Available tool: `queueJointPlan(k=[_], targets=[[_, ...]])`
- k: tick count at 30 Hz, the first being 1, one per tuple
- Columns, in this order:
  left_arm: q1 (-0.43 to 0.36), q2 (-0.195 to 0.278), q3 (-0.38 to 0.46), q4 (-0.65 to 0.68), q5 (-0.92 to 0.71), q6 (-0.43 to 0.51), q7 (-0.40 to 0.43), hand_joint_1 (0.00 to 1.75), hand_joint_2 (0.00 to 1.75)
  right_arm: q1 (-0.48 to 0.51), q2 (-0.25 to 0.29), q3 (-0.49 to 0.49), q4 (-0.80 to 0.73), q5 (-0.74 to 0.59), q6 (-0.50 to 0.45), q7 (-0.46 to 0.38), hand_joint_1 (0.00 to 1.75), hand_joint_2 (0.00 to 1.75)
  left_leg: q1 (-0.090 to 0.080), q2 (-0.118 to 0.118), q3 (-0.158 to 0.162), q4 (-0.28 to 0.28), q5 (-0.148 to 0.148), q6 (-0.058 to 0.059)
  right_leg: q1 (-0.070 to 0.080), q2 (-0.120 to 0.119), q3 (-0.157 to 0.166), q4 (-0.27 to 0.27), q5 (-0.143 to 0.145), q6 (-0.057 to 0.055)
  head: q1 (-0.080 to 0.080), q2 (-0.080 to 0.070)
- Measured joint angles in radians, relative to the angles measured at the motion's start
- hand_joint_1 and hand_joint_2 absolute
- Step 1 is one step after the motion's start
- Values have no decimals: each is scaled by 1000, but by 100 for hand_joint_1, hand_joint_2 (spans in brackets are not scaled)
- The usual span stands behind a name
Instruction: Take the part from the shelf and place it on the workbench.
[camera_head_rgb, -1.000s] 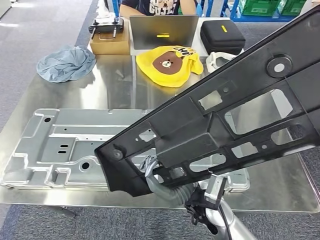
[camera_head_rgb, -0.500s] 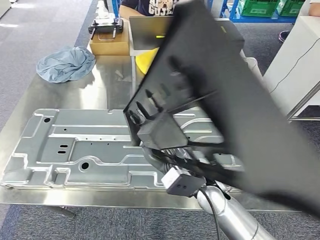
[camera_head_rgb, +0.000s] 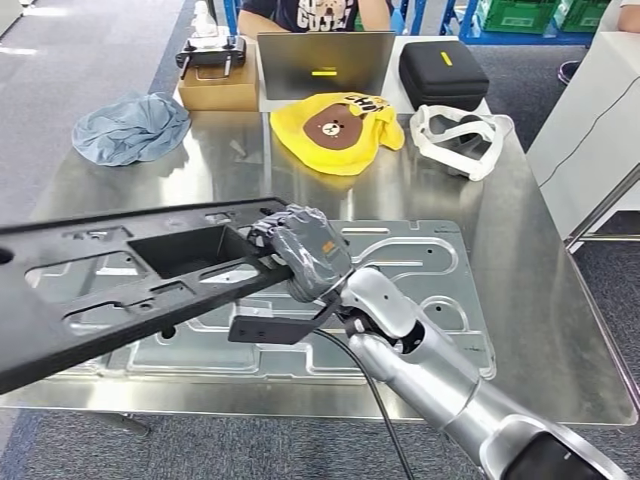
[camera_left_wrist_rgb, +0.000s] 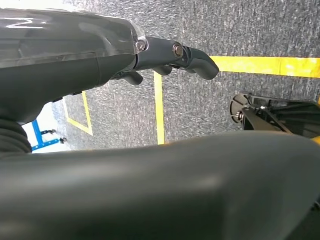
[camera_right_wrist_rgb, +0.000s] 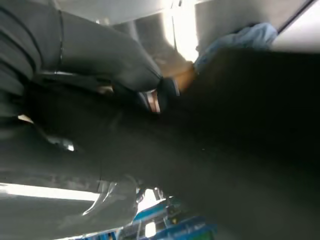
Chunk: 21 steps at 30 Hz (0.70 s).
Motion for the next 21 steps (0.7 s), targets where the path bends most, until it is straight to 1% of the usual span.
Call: queueJointPlan(k=[7, 11, 17, 21], targets=[[-2, -2, -4, 0, -17, -3, 4, 0, 175, -104, 45, 59, 136, 129, 39, 75, 175, 175, 0, 0, 0, 0, 0, 0, 0, 0, 0, 0, 0, 0, 0, 0], [-2, -3, -4, 0, -19, -3, 8, 0, 175, -148, 64, 76, 230, 175, 31, 106, 175, 175, 0, 0, 0, 0, 0, 0, 0, 0, 0, 0, 0, 0, 0, 0], [0, -3, -1, 0, -32, -1, 13, 0, 175, -166, 66, 75, 333, 222, 0, 134, 175, 175, 0, 0, 0, 0, 0, 0, 0, 0, 0, 0, 0, 0, 0, 0], [0, -3, 2, 0, -35, -1, 14, 0, 175, -165, 65, 52, 378, 227, -13, 149, 175, 175, 0, 0, 0, 0, 0, 0, 0, 0, 0, 0, 0, 0, 0, 0]])
